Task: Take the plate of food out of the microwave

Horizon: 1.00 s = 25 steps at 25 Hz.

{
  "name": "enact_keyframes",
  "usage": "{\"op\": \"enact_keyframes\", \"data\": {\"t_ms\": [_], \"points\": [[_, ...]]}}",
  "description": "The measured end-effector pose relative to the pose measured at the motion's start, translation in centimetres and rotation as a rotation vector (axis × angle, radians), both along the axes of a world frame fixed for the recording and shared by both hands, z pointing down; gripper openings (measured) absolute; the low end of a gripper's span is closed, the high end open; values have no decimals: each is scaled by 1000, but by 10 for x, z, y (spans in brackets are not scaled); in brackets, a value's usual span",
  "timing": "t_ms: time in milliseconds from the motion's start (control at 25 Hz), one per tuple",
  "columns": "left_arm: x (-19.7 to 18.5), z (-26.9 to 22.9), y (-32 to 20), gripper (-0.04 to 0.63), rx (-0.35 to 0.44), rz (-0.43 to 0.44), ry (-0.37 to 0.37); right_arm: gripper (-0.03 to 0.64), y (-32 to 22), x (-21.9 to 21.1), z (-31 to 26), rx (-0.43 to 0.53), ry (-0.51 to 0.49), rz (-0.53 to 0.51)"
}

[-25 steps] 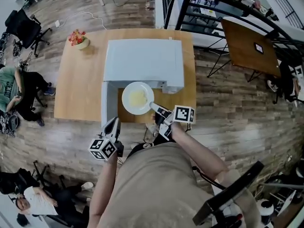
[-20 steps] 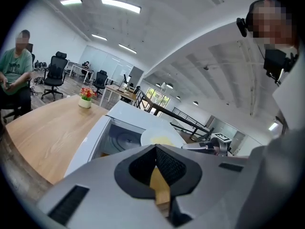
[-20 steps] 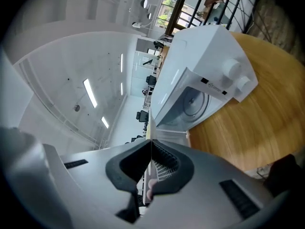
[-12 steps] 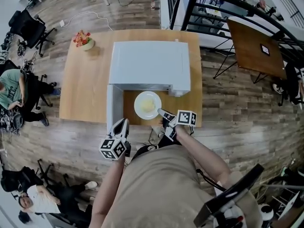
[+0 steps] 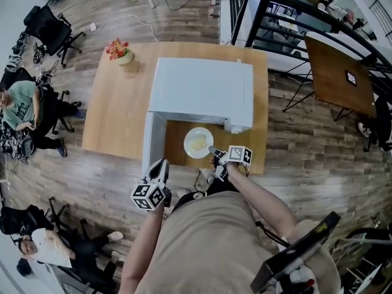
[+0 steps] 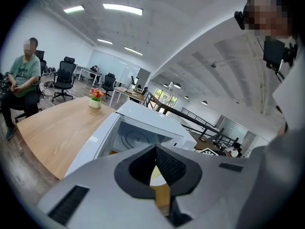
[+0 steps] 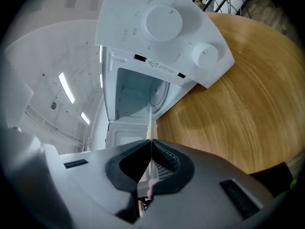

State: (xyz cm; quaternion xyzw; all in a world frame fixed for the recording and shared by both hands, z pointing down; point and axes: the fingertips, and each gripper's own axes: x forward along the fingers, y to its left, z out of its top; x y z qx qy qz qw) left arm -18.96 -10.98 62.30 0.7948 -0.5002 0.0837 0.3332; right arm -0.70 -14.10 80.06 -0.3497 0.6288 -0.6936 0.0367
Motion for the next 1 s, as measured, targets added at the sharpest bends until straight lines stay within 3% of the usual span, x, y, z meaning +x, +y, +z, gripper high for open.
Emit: {"op": "enact_keyframes", "data": {"t_ms": [360, 640, 1000], "points": [[-18, 5, 7, 3, -16, -119, 14, 14, 1, 0, 60, -85, 82, -80], [-17, -3, -1, 3, 22, -171, 38, 12, -13, -3, 87, -96, 113, -122], [-16, 6, 15, 3, 13, -258, 78, 14, -6, 3, 118, -207, 217, -200]]}}
